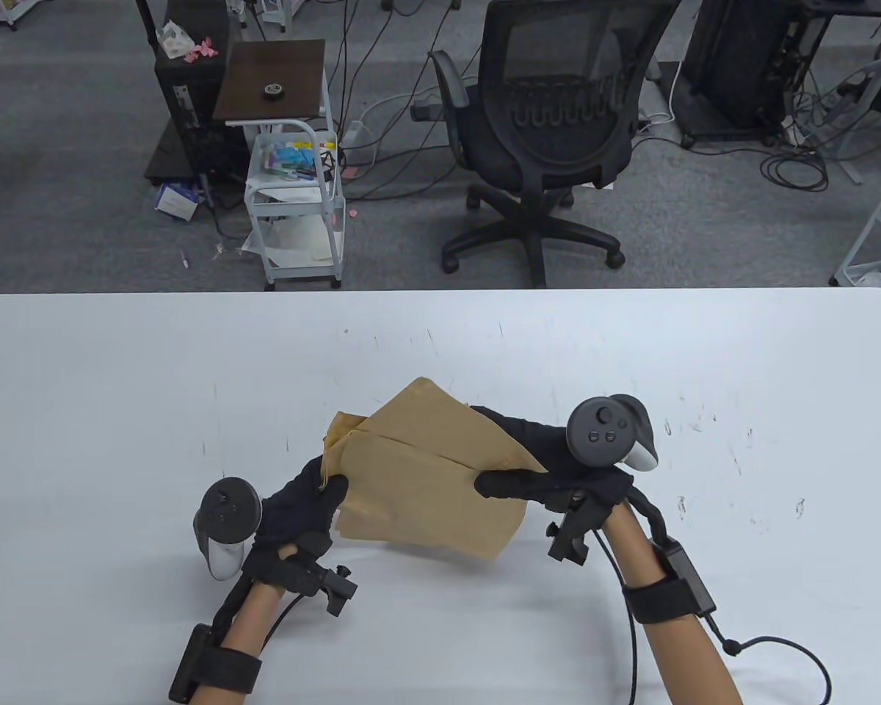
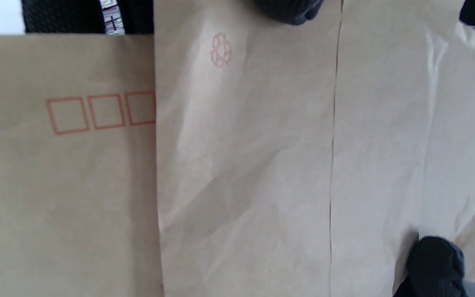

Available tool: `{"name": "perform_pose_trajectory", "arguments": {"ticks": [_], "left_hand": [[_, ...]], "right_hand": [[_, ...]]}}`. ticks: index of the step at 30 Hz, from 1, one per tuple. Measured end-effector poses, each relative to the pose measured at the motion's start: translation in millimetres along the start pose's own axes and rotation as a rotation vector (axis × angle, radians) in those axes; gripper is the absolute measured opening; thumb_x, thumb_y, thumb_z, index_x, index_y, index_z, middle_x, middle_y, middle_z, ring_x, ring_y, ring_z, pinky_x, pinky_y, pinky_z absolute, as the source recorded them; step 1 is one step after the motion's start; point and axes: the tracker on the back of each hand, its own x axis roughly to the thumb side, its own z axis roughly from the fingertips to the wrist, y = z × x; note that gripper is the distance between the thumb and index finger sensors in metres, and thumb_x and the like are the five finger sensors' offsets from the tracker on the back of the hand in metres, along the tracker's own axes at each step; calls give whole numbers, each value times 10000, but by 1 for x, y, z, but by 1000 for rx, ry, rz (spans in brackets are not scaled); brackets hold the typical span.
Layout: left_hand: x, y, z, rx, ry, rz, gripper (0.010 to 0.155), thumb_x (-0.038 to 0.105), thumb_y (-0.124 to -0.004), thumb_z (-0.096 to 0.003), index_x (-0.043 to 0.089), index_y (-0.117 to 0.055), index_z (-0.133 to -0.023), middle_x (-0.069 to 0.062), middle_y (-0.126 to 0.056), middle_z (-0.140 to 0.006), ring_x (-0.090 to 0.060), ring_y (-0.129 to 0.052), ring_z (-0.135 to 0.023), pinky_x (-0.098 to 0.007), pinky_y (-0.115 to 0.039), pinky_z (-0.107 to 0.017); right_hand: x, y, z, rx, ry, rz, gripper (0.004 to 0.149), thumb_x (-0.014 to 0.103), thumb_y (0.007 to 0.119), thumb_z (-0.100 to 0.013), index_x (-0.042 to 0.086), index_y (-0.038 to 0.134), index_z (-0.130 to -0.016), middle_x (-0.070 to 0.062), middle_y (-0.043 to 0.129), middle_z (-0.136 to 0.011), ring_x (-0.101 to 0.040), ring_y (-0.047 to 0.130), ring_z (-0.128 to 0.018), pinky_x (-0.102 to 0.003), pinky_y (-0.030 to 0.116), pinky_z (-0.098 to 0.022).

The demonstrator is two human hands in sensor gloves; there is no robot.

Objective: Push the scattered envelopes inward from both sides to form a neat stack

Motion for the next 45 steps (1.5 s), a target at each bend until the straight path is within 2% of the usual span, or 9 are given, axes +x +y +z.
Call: {"name": "perform_pose_trajectory", "arguments": {"ticks": [5, 7, 11, 17, 25, 30, 35, 40, 45], "left_hand": [[-8, -3, -1, -54, 8, 134, 483, 317, -673, -492, 345, -657, -973, -41, -841, -848, -328, -920, -788, -614, -769, -615], [-16, -9, 0, -68, 40, 245, 485, 311, -679, -498, 333, -654, -981, -46, -828, -862, -331, -913, -796, -616, -767, -614], [-23, -16, 1, -78, 60, 325, 501, 323, -682, -502, 307, -626, -1000, -50, -815, -879, -334, -906, -799, -606, -763, -616], [-23, -19, -1, -127, 54, 424, 634, 398, -699, -503, 262, -466, -1077, -89, -701, -996, -385, -787, -916, -635, -667, -678], [-25, -13, -2, -192, 19, 457, 844, 577, -683, -476, 216, -282, -1125, -190, -434, -1141, -490, -528, -1039, -667, -510, -742], [-22, -16, -4, -315, -4, 462, 947, 649, -688, -441, 217, -208, -1133, -197, -309, -1185, -525, -365, -1085, -709, -416, -754], [-9, -28, -4, -497, -24, 220, 1039, 667, -711, -412, 201, -99, -1112, -181, -198, -1195, -523, -255, -1096, -727, -339, -755], [-4, -36, -3, -484, -12, 13, 912, 551, -763, -439, 187, -275, -1119, -148, -473, -1158, -487, -533, -1069, -706, -468, -749], [-12, -36, -1, -350, 12, 266, 700, 466, -722, -490, 240, -452, -1096, -112, -676, -1073, -440, -720, -986, -657, -590, -724]], "right_hand": [[-9, 0, 0, 126, 78, 84, 613, 444, 786, -479, 101, 693, -979, -180, 872, -906, -453, 877, -767, -733, 584, -629], [-16, 7, 0, 148, 101, 35, 482, 338, 804, -485, 121, 763, -914, -158, 923, -837, -419, 929, -701, -706, 623, -621], [-27, 8, -1, 35, 74, -20, 403, 265, 829, -458, 109, 838, -829, -109, 1007, -689, -325, 1016, -556, -629, 712, -590], [-30, -3, 4, -77, 78, 31, 394, 260, 828, -438, 127, 857, -808, -85, 1017, -653, -293, 1032, -512, -603, 736, -584], [-36, -54, 32, -307, 19, -187, 393, 258, 821, -443, 141, 852, -817, -80, 1013, -659, -299, 1021, -525, -616, 722, -590], [-36, -60, 36, -243, 23, -138, 394, 267, 824, -449, 162, 845, -828, -78, 1001, -689, -308, 1004, -563, -637, 696, -605], [-29, -35, 18, -98, 43, -139, 389, 276, 824, -464, 161, 844, -835, -100, 989, -717, -363, 972, -615, -675, 655, -612], [-18, -7, 3, 58, 63, 4, 432, 350, 776, -491, 147, 816, -870, -129, 958, -785, -414, 923, -695, -700, 625, -621], [-17, -3, 2, 144, 69, -57, 597, 430, 784, -490, 125, 692, -995, -239, 810, -961, -521, 779, -831, -774, 504, -637]]}}
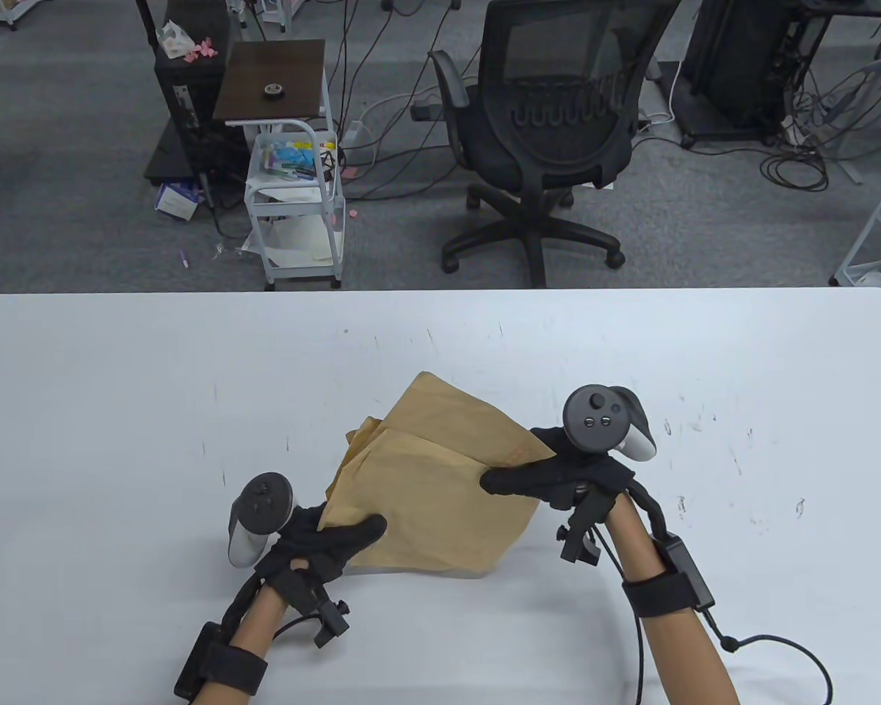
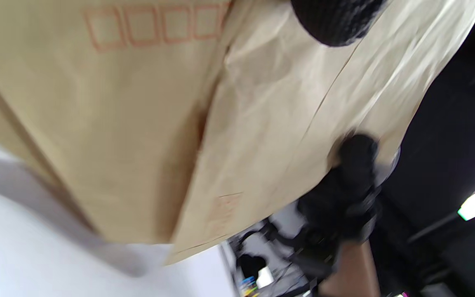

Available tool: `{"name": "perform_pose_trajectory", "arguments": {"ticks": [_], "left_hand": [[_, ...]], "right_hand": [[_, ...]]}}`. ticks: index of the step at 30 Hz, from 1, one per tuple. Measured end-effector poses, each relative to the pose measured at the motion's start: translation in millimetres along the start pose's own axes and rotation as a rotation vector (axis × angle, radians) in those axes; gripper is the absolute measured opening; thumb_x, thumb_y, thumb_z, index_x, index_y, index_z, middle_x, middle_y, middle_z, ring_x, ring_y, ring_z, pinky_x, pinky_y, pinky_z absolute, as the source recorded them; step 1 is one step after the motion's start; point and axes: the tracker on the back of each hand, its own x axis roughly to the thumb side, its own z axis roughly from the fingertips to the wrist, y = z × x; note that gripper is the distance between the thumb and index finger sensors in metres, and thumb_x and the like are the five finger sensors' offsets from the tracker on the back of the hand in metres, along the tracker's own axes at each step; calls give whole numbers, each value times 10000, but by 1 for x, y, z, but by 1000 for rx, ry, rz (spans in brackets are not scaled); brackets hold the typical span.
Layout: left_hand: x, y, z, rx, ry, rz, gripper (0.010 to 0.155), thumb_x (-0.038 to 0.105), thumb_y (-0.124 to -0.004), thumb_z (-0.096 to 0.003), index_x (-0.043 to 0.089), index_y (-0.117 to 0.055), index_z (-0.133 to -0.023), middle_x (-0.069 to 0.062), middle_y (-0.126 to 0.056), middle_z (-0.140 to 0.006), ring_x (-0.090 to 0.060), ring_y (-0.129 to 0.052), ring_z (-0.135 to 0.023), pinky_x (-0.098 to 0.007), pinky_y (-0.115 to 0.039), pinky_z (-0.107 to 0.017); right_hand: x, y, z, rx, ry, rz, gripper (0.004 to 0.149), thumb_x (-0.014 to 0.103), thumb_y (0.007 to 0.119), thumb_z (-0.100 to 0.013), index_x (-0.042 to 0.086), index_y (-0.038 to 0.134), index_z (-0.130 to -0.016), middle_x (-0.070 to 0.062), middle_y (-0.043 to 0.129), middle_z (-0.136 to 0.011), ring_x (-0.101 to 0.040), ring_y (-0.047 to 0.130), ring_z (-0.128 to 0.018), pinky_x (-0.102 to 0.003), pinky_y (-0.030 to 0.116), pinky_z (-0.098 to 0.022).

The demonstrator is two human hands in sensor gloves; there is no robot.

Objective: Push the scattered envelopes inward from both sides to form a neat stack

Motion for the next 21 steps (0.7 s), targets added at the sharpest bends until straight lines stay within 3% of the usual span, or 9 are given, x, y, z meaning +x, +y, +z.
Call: {"name": "perform_pose_trajectory", "arguments": {"ticks": [4, 7, 9, 11, 13, 17, 21], "left_hand": [[1, -2, 0, 49, -24, 90, 627, 410, -721, -502, 262, -514, -1075, -97, -755, -1014, -401, -809, -929, -630, -652, -705], [4, -5, 0, 89, -30, 25, 586, 372, -714, -505, 284, -542, -1058, -79, -810, -964, -357, -899, -851, -610, -724, -668], [6, -6, 1, 121, -38, 30, 600, 366, -716, -505, 290, -517, -1066, -79, -797, -974, -356, -892, -859, -626, -730, -656], [7, -7, 1, 142, -46, 53, 609, 367, -714, -505, 281, -502, -1070, -78, -787, -972, -356, -894, -848, -622, -738, -651], [7, -5, 3, 174, -50, 88, 652, 398, -713, -505, 268, -448, -1087, -78, -743, -1004, -367, -867, -873, -636, -722, -657], [7, -1, 4, 227, -62, 170, 695, 449, -713, -505, 256, -405, -1097, -71, -700, -1031, -366, -829, -906, -658, -688, -671], [14, -2, 4, 238, -84, 95, 555, 429, -702, -517, 298, -557, -1037, -39, -788, -954, -327, -877, -860, -639, -703, -671]], "right_hand": [[5, -2, 3, 18, 20, 135, 678, 448, 793, -477, 106, 627, -1038, -236, 794, -987, -528, 759, -860, -789, 490, -638], [6, -1, 2, -14, -27, 56, 748, 463, 794, -470, 46, 578, -1052, -237, 819, -959, -505, 815, -819, -772, 528, -632], [5, 2, -1, -121, -71, -27, 612, 361, 817, -473, 79, 673, -996, -193, 895, -888, -462, 879, -767, -753, 568, -622], [4, 6, -3, -144, -81, -37, 480, 298, 823, -472, 109, 773, -911, -133, 972, -776, -402, 951, -678, -715, 624, -612], [3, 9, -5, -94, -59, -6, 546, 341, 831, -467, 97, 735, -945, -143, 938, -823, -407, 932, -707, -715, 620, -614], [3, 10, -7, -108, -31, 86, 436, 295, 821, -472, 139, 801, -879, -99, 982, -755, -360, 980, -643, -684, 657, -608], [8, 4, -5, -88, -25, 121, 404, 299, 817, -473, 126, 837, -837, -90, 1013, -675, -325, 1013, -559, -661, 688, -595]]}}
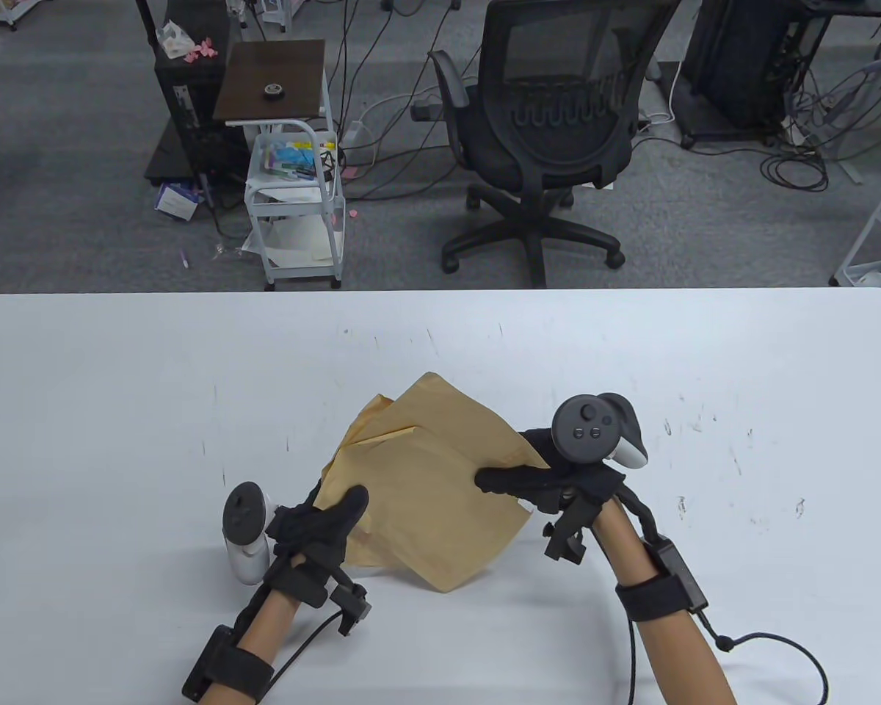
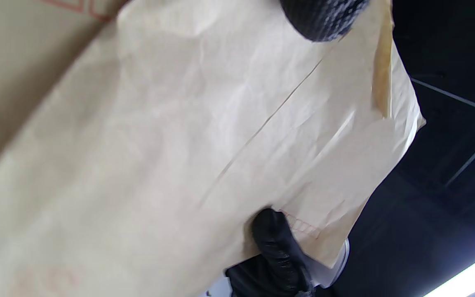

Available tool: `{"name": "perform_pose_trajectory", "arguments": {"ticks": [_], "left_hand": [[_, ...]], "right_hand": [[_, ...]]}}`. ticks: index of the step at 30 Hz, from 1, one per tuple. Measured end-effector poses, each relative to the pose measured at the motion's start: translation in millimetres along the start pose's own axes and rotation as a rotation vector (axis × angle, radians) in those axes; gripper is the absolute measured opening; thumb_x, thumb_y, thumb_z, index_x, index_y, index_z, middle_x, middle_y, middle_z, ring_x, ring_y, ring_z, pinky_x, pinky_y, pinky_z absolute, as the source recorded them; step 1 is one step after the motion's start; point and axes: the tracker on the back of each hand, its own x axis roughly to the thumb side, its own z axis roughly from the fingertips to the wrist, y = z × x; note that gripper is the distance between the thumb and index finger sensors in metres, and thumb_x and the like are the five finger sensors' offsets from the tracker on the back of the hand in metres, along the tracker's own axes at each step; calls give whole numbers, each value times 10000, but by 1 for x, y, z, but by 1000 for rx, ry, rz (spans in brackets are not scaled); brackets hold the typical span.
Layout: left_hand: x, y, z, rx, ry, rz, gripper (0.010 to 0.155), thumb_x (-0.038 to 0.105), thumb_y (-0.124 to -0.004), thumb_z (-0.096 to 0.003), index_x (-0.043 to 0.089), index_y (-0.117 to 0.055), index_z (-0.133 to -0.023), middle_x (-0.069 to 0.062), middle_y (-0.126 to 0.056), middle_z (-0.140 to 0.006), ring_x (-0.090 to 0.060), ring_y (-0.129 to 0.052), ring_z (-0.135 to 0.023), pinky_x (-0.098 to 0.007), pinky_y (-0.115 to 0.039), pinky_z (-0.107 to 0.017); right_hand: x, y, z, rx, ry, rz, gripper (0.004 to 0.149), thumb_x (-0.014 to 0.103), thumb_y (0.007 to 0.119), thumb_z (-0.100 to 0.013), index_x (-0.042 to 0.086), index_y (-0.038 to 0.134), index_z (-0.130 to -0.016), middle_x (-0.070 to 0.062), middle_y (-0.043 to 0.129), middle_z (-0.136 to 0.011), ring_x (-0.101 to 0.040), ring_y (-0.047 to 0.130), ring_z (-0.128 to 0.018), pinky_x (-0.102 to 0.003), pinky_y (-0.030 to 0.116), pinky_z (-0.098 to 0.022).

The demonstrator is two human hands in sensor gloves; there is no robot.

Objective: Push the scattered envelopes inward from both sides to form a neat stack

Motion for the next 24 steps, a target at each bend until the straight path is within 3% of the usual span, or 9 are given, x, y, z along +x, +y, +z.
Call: {"name": "perform_pose_trajectory", "arguments": {"ticks": [3, 5, 7, 10, 11, 13, 17, 20, 24], "left_hand": [[10, -6, 0, 52, -43, -43, 497, 426, -695, -517, 328, -613, -997, -14, -830, -910, -309, -905, -833, -626, -721, -665], [13, -8, 3, 95, -62, -12, 469, 421, -688, -520, 356, -633, -981, -11, -834, -905, -306, -910, -826, -616, -732, -662], [13, -10, 7, 178, -65, 49, 445, 414, -700, -512, 376, -667, -954, -4, -846, -892, -305, -919, -811, -615, -740, -655], [10, -7, 9, 222, -46, 126, 435, 404, -710, -507, 382, -684, -941, 4, -848, -880, -303, -919, -801, -632, -732, -649], [9, -5, 9, 230, -48, 130, 440, 408, -713, -509, 381, -678, -946, 6, -843, -881, -300, -915, -803, -636, -726, -652], [5, -1, 10, 258, -35, 159, 490, 445, -719, -503, 372, -628, -979, 17, -828, -895, -284, -911, -815, -629, -725, -656], [2, -6, 4, 95, -35, 307, 697, 515, -731, -495, 345, -411, -1090, -31, -652, -1067, -368, -749, -967, -666, -622, -703], [4, -9, 2, 24, -26, 284, 802, 499, -759, -489, 298, -302, -1116, -72, -535, -1131, -398, -664, -1014, -671, -590, -717], [9, 5, 4, 157, -25, 83, 581, 367, -748, -506, 325, -532, -1044, 18, -819, -934, -268, -913, -829, -585, -736, -662]], "right_hand": [[10, -9, 4, -40, -29, 72, 403, 332, 822, -470, 151, 843, -830, -76, 1010, -677, -313, 1015, -562, -658, 689, -600], [12, -11, 7, -74, -70, 49, 501, 386, 819, -462, 161, 774, -907, -71, 992, -737, -329, 990, -638, -662, 682, -612], [3, -2, 4, -111, -150, -218, 754, 481, 819, -442, 63, 603, -1030, -134, 904, -887, -379, 936, -730, -680, 667, -615], [-13, 16, -3, -44, -130, -611, 873, 455, 848, -446, -54, 487, -1056, -252, 823, -931, -468, 880, -738, -714, 614, -606], [-14, 18, -3, -21, -108, -625, 874, 432, 856, -450, -67, 475, -1058, -278, 797, -941, -496, 851, -754, -732, 588, -607], [-14, 18, -4, 23, -40, -440, 838, 452, 818, -473, -59, 500, -1056, -274, 818, -918, -492, 859, -731, -725, 591, -606], [2, 18, -4, -64, 34, 73, 556, 414, 736, -509, 83, 715, -955, -149, 932, -808, -410, 943, -656, -687, 652, -593], [4, 19, -6, -42, 35, 57, 524, 444, 721, -510, 114, 763, -914, -128, 957, -770, -421, 931, -674, -691, 642, -599], [2, 19, -4, 115, 134, 8, 525, 473, 693, -528, 126, 811, -904, -253, 824, -935, -555, 758, -818, -761, 506, -632]]}}
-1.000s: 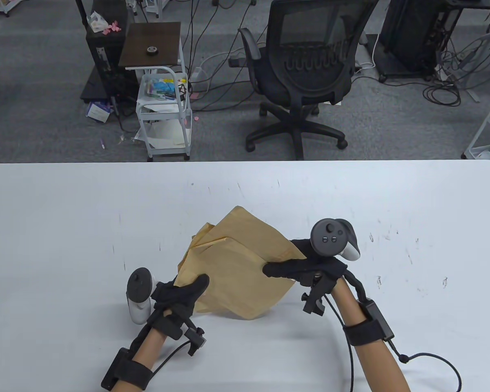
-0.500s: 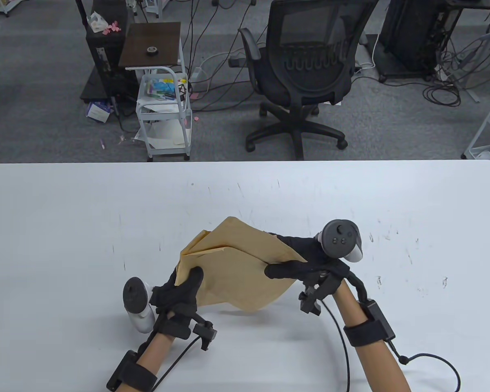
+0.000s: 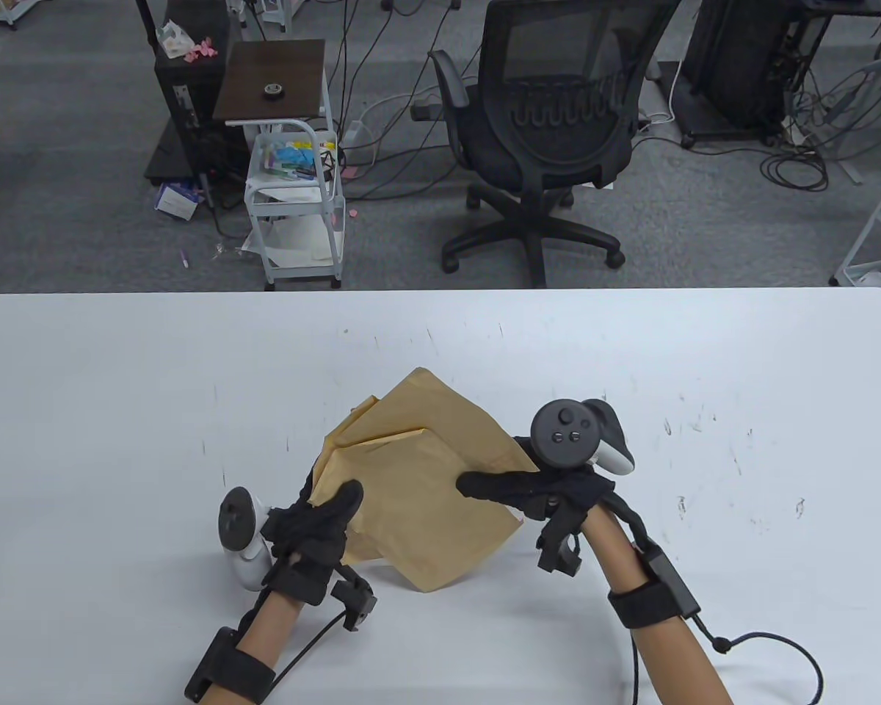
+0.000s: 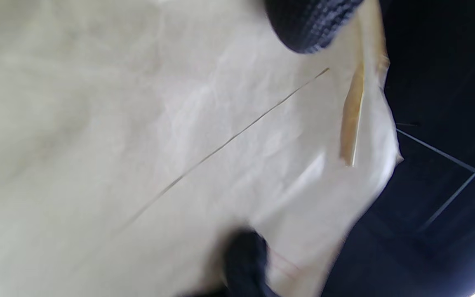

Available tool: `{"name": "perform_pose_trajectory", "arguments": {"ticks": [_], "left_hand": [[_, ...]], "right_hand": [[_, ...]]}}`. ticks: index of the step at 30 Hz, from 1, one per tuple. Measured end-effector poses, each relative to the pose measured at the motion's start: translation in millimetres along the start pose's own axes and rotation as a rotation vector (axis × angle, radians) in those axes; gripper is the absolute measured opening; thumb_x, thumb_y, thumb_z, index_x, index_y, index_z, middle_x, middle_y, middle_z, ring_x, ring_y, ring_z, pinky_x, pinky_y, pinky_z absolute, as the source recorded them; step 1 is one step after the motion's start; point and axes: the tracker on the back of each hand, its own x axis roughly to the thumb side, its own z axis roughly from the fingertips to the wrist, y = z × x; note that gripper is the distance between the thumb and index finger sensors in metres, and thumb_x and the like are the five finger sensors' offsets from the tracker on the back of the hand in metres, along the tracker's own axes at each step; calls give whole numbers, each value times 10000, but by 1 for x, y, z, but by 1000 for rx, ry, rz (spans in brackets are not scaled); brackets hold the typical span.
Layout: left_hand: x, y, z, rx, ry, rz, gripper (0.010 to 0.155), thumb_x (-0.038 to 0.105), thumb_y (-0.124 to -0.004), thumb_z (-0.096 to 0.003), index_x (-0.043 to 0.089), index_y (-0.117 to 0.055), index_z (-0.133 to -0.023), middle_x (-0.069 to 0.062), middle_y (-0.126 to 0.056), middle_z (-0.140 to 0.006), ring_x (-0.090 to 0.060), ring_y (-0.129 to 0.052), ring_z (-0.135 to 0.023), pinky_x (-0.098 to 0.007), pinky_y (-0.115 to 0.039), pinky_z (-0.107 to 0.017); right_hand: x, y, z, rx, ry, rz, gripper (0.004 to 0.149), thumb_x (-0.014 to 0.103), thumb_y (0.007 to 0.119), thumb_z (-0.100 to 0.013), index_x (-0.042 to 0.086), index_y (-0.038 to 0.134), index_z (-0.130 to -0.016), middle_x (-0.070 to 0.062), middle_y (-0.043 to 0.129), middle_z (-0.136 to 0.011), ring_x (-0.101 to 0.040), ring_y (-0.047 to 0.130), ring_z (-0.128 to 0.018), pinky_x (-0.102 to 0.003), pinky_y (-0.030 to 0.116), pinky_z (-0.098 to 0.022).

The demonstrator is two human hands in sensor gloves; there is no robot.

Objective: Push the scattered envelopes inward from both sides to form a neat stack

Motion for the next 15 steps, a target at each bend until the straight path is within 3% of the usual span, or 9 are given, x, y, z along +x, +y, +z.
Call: {"name": "perform_pose_trajectory", "arguments": {"ticks": [3, 6, 9, 12, 15], "left_hand": [[0, -2, -1, -70, 15, 57, 607, 362, -752, -509, 303, -504, -1060, -3, -798, -939, -285, -895, -828, -600, -716, -666], [1, -2, 0, -17, 13, 16, 587, 338, -756, -499, 290, -542, -1044, 13, -814, -880, -252, -918, -773, -591, -728, -657], [4, -3, 0, 9, -9, -93, 580, 328, -716, -503, 282, -529, -1050, -1, -800, -865, -239, -916, -741, -589, -735, -649], [11, -9, 2, -2, -68, -224, 609, 341, -697, -504, 285, -474, -1068, -9, -800, -846, -248, -911, -734, -591, -735, -644], [16, -8, 7, 92, -103, -294, 586, 351, -682, -508, 311, -484, -1058, -3, -795, -843, -249, -906, -738, -588, -734, -642]], "right_hand": [[4, -1, -1, -10, 31, 154, 524, 505, 663, -525, 148, 855, -858, -260, 793, -967, -569, 735, -837, -763, 501, -632], [11, -8, 4, -61, 9, 259, 669, 547, 677, -495, 111, 695, -1003, -245, 721, -1033, -563, 698, -877, -762, 484, -650], [14, -15, 8, -126, -101, 112, 782, 546, 697, -490, 60, 537, -1081, -267, 648, -1079, -589, 636, -916, -791, 437, -641], [19, -16, 9, -191, -184, -93, 762, 425, 790, -480, -11, 549, -1057, -278, 736, -1017, -576, 707, -878, -798, 462, -625], [24, -6, 4, -120, -181, -8, 745, 426, 816, -459, -16, 607, -1022, -206, 882, -900, -460, 891, -757, -720, 598, -622]]}}
